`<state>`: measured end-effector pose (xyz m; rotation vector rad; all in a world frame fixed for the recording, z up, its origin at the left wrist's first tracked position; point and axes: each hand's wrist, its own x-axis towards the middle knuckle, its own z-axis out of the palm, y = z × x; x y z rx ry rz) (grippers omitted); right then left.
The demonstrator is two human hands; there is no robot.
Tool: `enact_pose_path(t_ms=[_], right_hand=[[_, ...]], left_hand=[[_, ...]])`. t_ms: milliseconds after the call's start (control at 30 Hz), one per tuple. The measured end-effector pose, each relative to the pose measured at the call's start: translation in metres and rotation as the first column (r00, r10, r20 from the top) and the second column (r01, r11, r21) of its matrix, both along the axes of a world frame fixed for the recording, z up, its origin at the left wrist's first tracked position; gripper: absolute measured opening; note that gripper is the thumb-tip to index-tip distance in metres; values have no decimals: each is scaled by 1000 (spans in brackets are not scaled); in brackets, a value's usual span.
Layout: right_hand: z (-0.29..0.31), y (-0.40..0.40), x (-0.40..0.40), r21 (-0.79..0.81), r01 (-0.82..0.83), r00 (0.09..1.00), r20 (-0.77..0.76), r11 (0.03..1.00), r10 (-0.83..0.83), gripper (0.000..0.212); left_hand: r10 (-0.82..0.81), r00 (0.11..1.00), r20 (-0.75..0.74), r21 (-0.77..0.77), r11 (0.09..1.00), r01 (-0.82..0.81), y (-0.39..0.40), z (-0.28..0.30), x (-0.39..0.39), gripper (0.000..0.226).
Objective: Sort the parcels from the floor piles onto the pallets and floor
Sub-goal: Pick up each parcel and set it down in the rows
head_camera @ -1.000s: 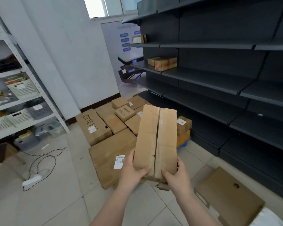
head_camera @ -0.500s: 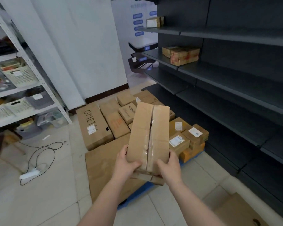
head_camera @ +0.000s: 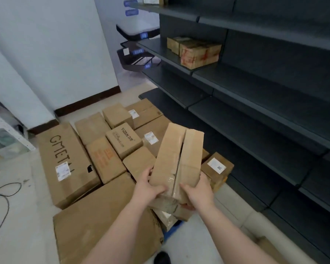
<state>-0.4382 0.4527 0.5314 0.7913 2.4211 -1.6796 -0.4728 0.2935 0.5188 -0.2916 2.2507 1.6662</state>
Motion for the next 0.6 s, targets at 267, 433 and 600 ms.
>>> enact_pose_path(t_ms=[267,433,600], right_hand=[[-36,45,-120,-31,158,978,139,987,-152,68],[-79,78,-199,-37,184,952,255,982,-168,57],[-144,105,-270,-25,239,907,363,971,-214,55]], left_hand=[[-196,979,55,-22,980,198,41,-10,-141,71],[-228,967,114,-103,965,240,73,-50,-224,72],[-274,939,207,-207,926,315,110,-114,-303,73]])
